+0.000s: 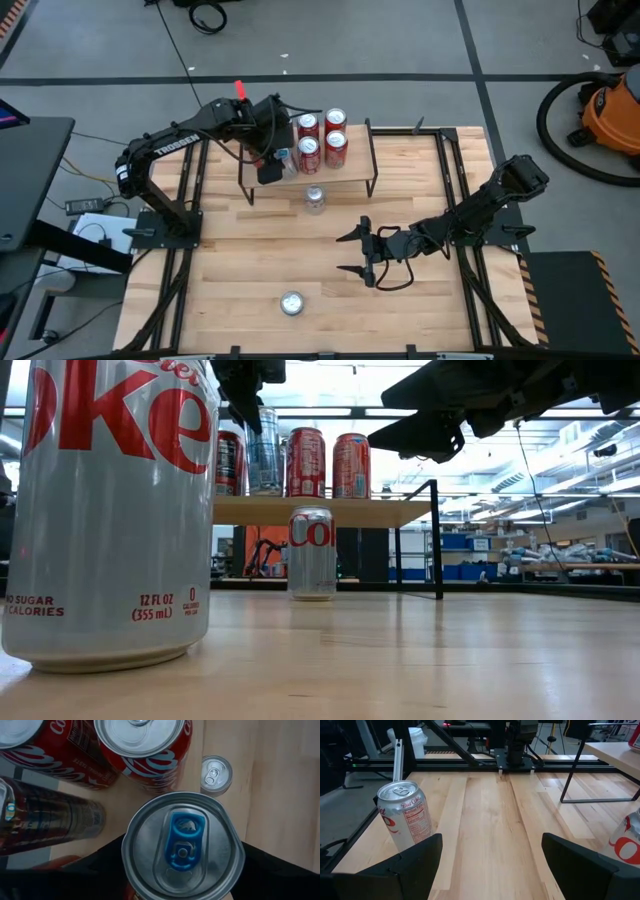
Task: Place canned beverage on shelf
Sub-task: Put the blue soda can on the shelf
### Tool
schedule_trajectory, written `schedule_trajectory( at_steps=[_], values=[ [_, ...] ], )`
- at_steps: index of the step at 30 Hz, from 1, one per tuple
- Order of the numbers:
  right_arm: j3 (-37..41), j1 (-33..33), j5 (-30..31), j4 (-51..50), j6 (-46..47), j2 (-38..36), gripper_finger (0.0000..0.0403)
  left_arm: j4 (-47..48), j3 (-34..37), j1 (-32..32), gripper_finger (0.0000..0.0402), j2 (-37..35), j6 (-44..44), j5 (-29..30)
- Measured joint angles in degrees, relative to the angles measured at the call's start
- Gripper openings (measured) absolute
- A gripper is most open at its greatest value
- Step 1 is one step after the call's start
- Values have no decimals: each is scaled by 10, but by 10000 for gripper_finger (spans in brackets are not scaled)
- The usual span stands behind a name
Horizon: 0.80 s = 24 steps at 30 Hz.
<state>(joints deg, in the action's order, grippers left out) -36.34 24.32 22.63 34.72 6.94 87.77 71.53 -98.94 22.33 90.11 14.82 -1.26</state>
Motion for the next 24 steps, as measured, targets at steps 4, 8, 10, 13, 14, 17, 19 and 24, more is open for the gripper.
schedule_trajectory(
  at_steps=[4, 8, 10, 13, 14, 17, 19, 24],
  values=[
    [0, 0, 0, 4, 0, 0, 352, -3, 0, 0, 285, 3, 8, 12],
    [0, 0, -2, 4, 0, 0, 352, -7, 0, 0, 291, 14, 14, 14],
    [0, 0, -2, 4, 0, 0, 352, -6, 0, 0, 291, 18, 16, 14],
    [0, 0, -2, 3, 0, 0, 352, -5, 0, 0, 291, 23, 26, 22],
    [0, 0, -2, 4, 0, 0, 352, -5, 0, 0, 291, 23, 28, 28],
    [0, 0, -2, 3, 0, 0, 352, -6, 0, 0, 292, 23, 30, 39],
    [0, 0, -2, 4, 0, 0, 352, -6, 0, 0, 292, 23, 30, 48],
    [0, 0, -2, 3, 4, 0, 352, -7, 0, -1, 292, 23, 36, 66]
  ],
)
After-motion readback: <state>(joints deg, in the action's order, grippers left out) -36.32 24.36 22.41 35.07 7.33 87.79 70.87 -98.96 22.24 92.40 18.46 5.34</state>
